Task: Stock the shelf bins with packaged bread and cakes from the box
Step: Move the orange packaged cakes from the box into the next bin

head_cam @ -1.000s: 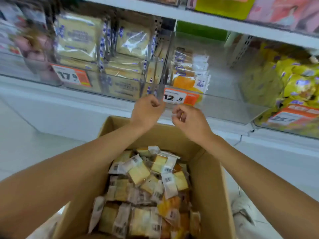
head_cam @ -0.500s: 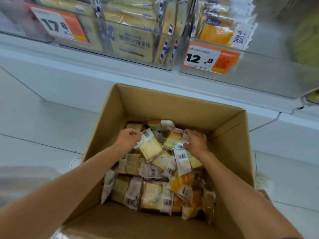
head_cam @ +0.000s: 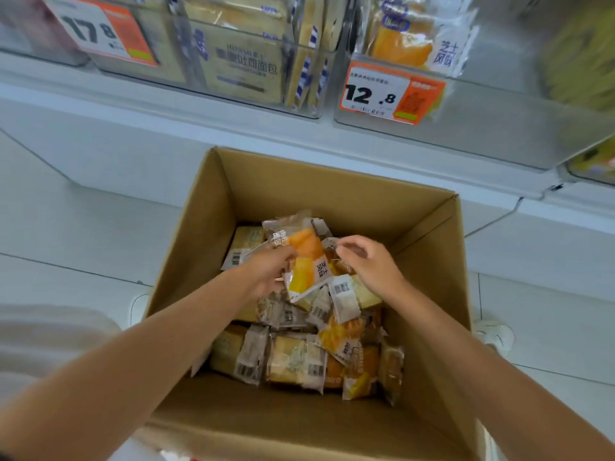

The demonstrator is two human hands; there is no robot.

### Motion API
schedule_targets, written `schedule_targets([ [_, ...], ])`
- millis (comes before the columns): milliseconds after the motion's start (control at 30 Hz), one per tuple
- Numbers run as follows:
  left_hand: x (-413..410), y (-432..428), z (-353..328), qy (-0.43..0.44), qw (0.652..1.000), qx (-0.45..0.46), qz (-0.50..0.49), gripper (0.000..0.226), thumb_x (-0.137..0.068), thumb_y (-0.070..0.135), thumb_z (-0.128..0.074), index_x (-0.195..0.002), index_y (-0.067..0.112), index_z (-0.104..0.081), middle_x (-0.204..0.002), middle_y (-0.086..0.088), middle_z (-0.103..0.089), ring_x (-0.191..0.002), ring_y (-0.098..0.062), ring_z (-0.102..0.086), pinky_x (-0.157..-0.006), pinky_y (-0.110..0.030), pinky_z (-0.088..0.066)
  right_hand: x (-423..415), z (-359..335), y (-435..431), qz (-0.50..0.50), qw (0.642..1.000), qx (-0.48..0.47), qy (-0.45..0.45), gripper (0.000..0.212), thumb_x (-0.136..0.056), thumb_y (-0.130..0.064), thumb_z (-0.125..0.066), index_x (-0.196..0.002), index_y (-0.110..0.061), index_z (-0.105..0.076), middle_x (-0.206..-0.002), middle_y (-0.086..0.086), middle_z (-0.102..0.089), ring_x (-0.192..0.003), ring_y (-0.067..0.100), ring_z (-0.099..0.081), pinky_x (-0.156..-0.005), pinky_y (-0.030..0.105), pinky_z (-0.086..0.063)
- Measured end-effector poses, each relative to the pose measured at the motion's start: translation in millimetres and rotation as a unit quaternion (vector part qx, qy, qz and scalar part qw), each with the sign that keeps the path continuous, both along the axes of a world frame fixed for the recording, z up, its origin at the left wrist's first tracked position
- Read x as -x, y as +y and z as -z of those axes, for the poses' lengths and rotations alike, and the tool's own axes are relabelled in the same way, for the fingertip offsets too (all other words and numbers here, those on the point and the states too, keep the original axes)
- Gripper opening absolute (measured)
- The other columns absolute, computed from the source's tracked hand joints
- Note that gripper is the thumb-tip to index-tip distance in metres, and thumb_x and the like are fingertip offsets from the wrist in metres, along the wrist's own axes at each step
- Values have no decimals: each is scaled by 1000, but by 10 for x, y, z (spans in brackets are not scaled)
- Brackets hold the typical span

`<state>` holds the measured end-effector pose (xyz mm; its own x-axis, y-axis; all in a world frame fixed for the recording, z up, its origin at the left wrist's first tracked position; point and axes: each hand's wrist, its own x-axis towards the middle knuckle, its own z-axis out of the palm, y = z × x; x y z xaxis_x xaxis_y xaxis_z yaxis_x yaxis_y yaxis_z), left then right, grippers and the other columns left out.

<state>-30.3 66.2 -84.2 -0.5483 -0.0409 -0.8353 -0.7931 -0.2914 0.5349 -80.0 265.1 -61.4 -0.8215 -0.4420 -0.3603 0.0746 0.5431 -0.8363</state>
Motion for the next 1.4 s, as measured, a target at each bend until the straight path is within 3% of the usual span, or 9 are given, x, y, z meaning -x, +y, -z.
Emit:
schedule_targets([
  [300, -97, -130, -359, 108, 986, -46, 118, 9, -85, 12, -57, -94, 12, -59, -105, -15, -47, -86, -23, -51, -89, -42, -46, 31, -112, -30, 47, 979, 53, -191, 66, -83, -34, -74, -140, -24, -42, -124, -4, -60, -113, 15, -59, -103, 44, -46],
  [500, -139, -460, -574, 70, 947, -210, 234, 86, -77, 62, -67, -142, 9, -48, -141, -23, -52, -132, -41, -49, -107, -54, -39, 146, -249, 63, -119, 977, 14, -179, 35, -83, -17, -76, -115, -27, -65, -103, -9, -73, -102, 9, -67, -101, 35, -48],
  [700, -187, -271, -436, 46, 972, -56, 222, 10, -99, 13, -51, -99, 5, -57, -63, -4, -70, -51, -10, -66, -45, -18, -50, 135, 8, 38, -73, 985, 19, -158, 52, -84, -31, -74, -132, -27, -56, -128, -6, -60, -119, 8, -56, -102, 29, -46],
  [800, -283, -429, -174, 48, 992, -45, 104, 17, -101, 14, -51, -105, -2, -56, -71, -11, -72, -65, -17, -69, -54, -22, -54, 50, 540, 248, 27, 989, -120, -85, 55, -86, -18, -71, -137, -20, -52, -141, 2, -50, -131, 18, -46, -103, 30, -43],
  [867, -343, -570, 14, 43, 997, -44, 42, 32, -98, 19, -56, -123, -1, -54, -103, -20, -72, -103, -32, -66, -91, -42, -55, -84, 963, 428, -99, 942, -315, -66, 75, -87, -12, -67, -152, -23, -30, -161, 7, -17, -149, 25, -15, -117, 40, -26],
  [967, -411, -657, 113, 42, 998, -38, 0, 16, -98, 18, -56, -110, 10, -61, -101, -13, -73, -93, -24, -70, -83, -41, -60, -236, 1355, 567, -234, 871, -432, 21, 83, -92, -18, -55, -156, -31, -3, -164, 0, 8, -150, 25, 9, -119, 52, 0],
  [1133, -419, -610, 165, 43, 999, 18, -11, 18, -98, 22, -57, -115, 18, -62, -110, -7, -73, -95, -18, -71, -77, -36, -59, -190, 1212, 402, -149, 926, -321, 127, 33, -94, -25, -54, -127, -24, -53, -130, 2, -59, -129, 24, -46, -108, 44, -35],
  [1233, -360, -566, 159, 48, 996, 76, -2, 21, -96, 26, -61, -116, 21, -61, -124, -9, -67, -118, -27, -61, -107, -51, -43, -14, 747, 227, -100, 980, -174, 1, 23, -97, -29, -57, -116, -22, -67, -118, 0, -67, -108, 17, -62, -93, 36, -49],
  [1400, -175, -484, -195, 106, 991, 65, 45, 39, -91, 45, -62, -116, 14, -61, -110, -11, -67, -96, -25, -63, -90, -41, -49, 317, -279, 59, -154, 982, -75, -81, 28, -100, -32, -52, -104, -15, -73, -115, 32, -60, -107, 46, -56, -99, 53, -42],
])
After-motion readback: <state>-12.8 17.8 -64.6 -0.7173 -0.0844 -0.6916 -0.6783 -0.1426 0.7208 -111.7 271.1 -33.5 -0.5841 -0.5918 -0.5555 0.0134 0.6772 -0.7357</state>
